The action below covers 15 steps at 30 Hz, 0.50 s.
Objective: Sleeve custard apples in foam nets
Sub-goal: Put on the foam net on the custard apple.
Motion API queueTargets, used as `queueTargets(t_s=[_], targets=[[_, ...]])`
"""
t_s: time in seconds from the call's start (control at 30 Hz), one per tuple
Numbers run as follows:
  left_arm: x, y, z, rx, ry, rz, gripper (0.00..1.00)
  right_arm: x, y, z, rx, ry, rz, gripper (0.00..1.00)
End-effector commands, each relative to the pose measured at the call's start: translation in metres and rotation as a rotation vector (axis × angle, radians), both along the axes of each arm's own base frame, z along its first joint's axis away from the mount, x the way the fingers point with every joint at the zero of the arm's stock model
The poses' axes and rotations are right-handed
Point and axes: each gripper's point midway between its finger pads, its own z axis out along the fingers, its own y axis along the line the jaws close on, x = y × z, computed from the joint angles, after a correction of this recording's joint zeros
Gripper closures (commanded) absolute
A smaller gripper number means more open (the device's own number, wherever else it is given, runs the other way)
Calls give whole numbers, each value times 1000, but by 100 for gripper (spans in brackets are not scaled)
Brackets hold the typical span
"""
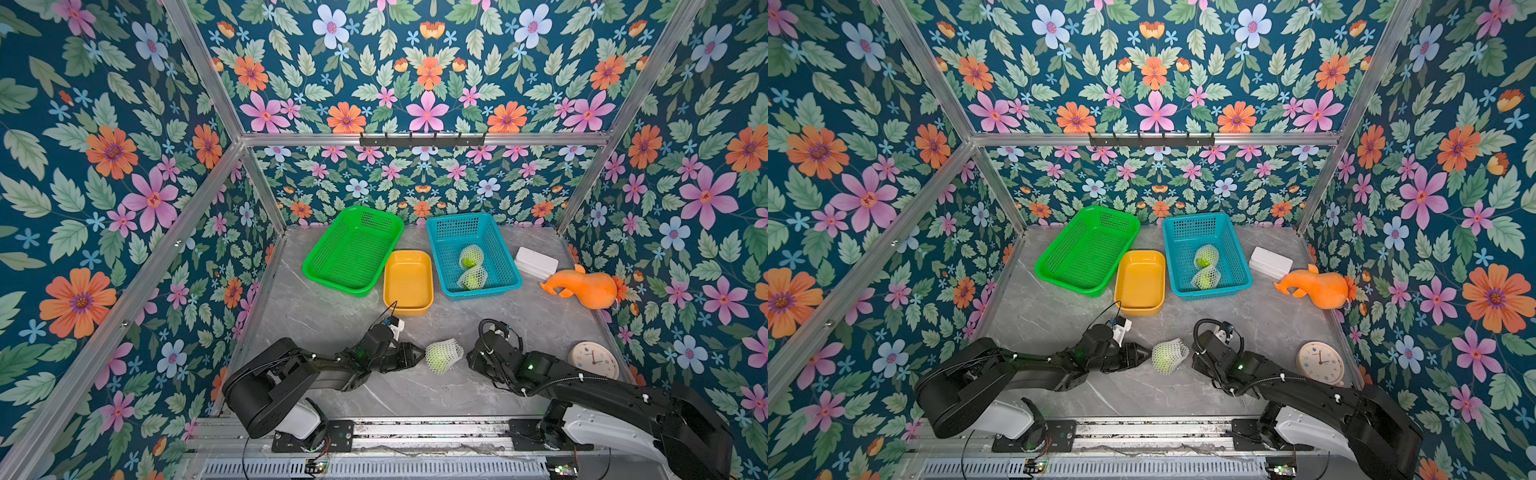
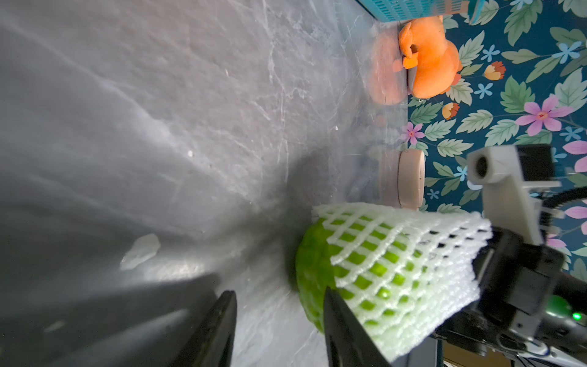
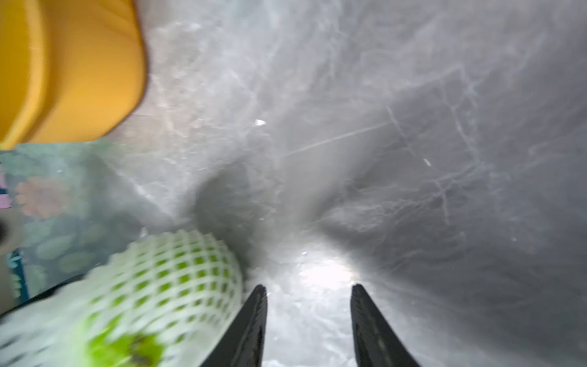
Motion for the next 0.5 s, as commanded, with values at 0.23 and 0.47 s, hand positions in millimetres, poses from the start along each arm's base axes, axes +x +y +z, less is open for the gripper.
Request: queueTargets(t_s=[0.23,0.47], targets=[[-7,-12,11,-51,-8,-48,54,-19,5,62,-58,-15,216,59],[-11,-30,26,-85,-36,-90,54,-5,27,98,-10,-112,271,61]])
